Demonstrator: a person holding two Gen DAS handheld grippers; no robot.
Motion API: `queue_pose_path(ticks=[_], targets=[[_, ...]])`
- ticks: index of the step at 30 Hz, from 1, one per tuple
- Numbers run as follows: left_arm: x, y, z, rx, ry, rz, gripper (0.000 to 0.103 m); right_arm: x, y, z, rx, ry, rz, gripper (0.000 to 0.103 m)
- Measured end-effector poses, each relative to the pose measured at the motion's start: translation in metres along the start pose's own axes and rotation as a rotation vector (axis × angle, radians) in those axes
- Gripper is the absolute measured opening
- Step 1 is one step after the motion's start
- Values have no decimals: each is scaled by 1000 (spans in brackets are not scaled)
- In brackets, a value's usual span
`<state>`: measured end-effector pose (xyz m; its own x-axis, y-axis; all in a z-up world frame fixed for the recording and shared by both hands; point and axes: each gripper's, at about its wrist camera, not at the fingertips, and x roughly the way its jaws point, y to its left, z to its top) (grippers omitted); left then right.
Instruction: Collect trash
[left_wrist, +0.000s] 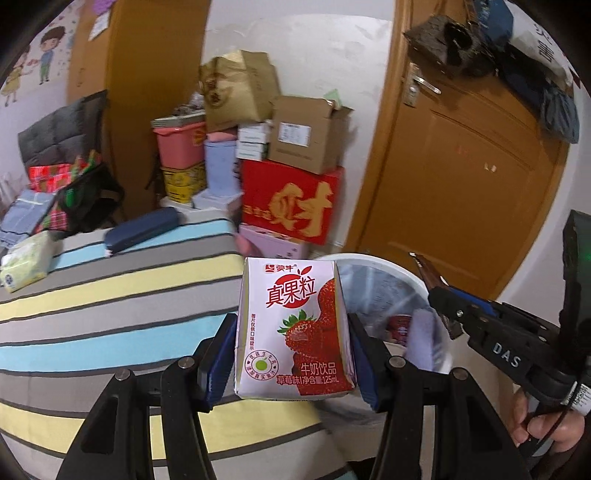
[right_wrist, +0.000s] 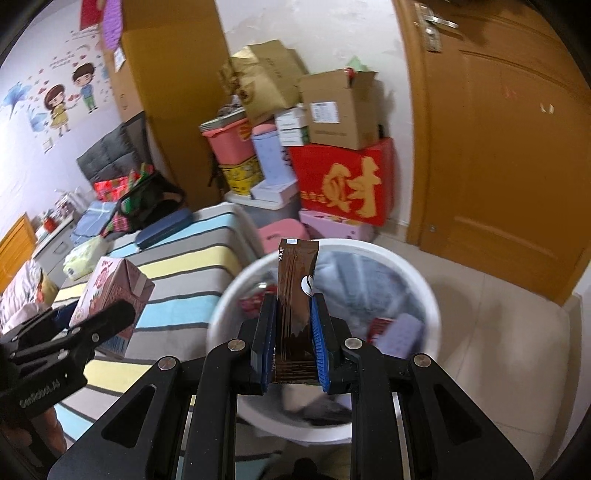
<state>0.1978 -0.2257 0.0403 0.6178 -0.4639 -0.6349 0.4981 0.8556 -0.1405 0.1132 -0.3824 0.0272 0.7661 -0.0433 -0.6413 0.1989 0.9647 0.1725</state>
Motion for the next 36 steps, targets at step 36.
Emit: queue_pose_path(ticks=[36], targets=[[8, -38, -21, 44, 19, -23, 64, -6, -30, -18, 19, 19, -54, 50]])
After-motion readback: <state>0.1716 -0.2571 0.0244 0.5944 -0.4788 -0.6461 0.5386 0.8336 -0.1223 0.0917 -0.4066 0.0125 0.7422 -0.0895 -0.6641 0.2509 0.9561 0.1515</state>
